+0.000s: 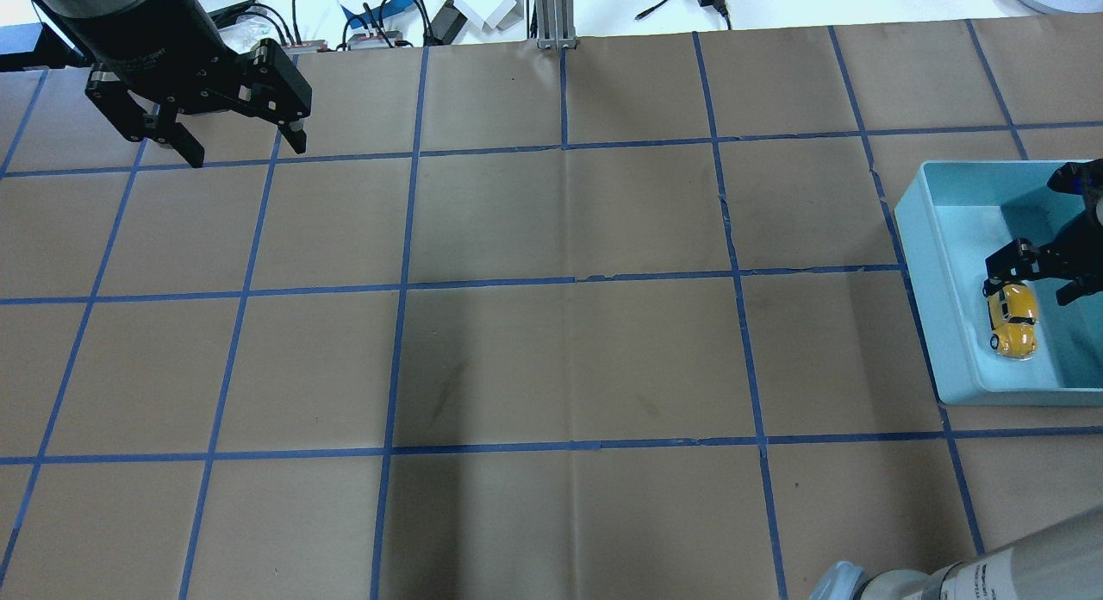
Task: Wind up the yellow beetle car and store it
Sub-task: 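Open the right gripper to release the car in the bin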
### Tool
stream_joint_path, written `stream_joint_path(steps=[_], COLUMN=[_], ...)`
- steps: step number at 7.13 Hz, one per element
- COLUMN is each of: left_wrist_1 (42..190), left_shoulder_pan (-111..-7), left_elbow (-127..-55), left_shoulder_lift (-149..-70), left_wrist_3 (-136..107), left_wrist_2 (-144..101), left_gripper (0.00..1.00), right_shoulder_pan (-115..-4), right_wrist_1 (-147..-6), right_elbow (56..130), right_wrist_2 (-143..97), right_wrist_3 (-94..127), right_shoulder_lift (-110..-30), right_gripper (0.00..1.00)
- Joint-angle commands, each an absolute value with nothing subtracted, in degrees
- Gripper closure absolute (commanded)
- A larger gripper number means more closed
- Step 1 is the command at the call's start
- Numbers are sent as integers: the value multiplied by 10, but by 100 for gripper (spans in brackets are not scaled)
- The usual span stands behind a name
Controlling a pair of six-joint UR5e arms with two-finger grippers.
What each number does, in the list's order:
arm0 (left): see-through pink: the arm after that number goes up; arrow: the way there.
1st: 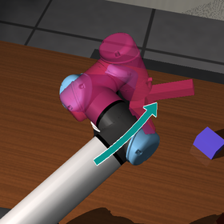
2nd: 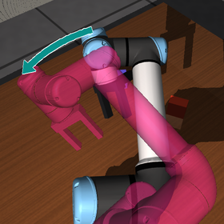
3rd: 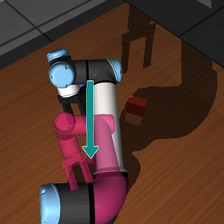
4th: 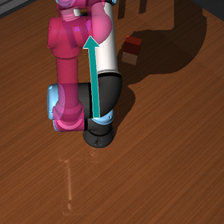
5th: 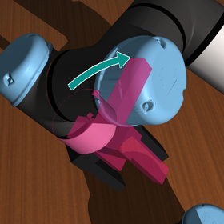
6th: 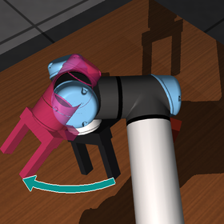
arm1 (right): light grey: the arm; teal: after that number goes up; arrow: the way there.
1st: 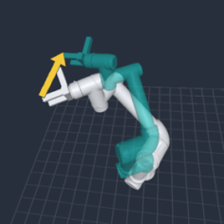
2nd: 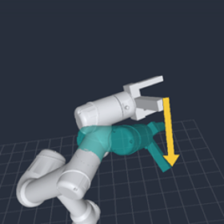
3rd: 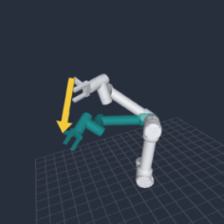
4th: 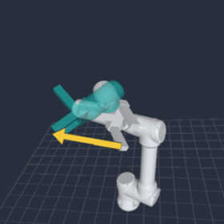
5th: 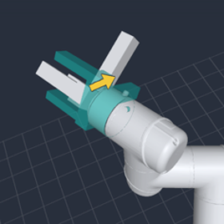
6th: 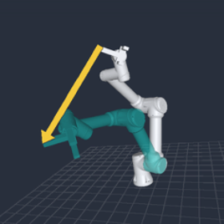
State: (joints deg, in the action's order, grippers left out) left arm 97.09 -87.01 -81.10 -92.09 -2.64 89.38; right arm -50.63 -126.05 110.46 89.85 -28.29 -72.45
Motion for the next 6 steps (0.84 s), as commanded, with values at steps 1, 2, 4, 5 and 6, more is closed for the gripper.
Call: stream_joint_path(steps=[1, 2, 4, 5, 6], left_wrist_1=[971, 970, 970, 970, 969], left_shoulder_pan=[-870, -870, -870, -871, -871], left_elbow=[-811, -815, -816, -817, -817], left_shoulder_lift=[-921, -919, -918, -918, -918], left_wrist_3=[-26, -26, -26, -26, -26], left_wrist_2=[894, 894, 893, 893, 893], left_gripper=[0, 0, 0, 0, 0], right_shoulder_pan=[-526, -563, -653, -717, -796], right_wrist_1=[-1108, -1043, -924, -915, -916], right_elbow=[1051, 1004, 921, 889, 856], right_wrist_2=[892, 893, 891, 891, 891], right_wrist_3=[-276, -272, -203, -137, -45], right_shoulder_lift=[-797, -841, -868, -874, -871], right_gripper=[0, 0, 0, 0, 0])
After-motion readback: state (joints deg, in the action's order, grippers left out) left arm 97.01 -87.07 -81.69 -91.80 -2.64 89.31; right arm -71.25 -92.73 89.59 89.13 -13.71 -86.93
